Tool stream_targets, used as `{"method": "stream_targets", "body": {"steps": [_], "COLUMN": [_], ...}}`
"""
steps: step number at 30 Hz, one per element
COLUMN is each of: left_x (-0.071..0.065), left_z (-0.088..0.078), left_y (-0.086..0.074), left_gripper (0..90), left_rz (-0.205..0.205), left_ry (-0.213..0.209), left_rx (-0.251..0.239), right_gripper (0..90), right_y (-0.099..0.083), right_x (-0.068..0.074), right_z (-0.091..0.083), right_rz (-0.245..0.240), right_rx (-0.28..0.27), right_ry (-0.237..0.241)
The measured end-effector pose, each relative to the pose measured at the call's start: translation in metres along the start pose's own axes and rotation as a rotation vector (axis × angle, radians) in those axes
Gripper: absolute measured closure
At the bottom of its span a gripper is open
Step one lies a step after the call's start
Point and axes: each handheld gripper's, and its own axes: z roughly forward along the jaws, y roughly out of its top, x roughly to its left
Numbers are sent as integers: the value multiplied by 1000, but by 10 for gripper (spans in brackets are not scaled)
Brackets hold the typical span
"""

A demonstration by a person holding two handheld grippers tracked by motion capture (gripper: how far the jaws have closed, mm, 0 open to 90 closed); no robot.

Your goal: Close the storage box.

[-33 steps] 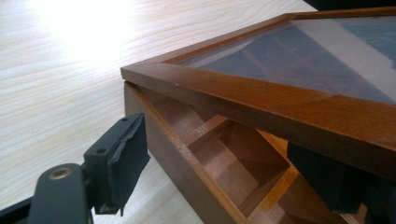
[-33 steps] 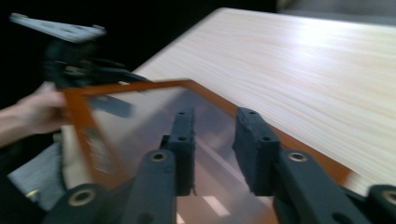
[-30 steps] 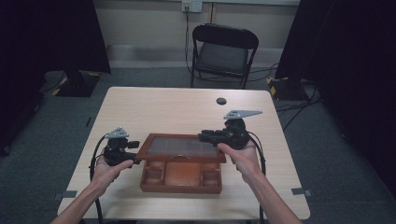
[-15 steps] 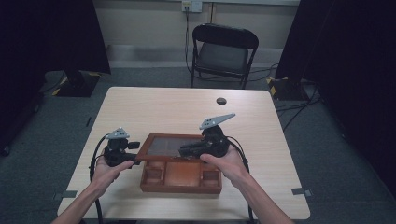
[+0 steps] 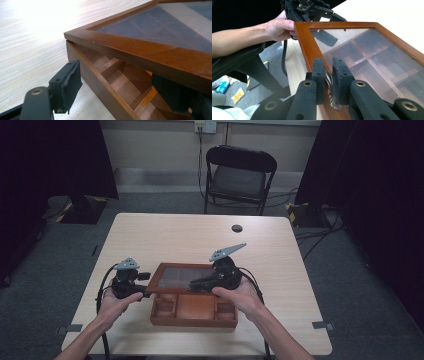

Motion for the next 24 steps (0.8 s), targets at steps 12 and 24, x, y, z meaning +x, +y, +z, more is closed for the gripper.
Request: {"method": "stream_targets", "body": {"steps": [12,24], "left_x": [3,22], "left_z": [0,-6], "left_y": [-1,-5], "left_gripper": [226,226], "left_rz": [-8,-54], "left_ry": [19,71], "left_rx": [8,5], "right_gripper": [815,815], "right_y": [-2,-8], "right_x": [-3,-5], "right_z": [-1,2], "right_rz": [-16,-21], "right_rx": [9,28], "right_ry": [-17,-32]}}
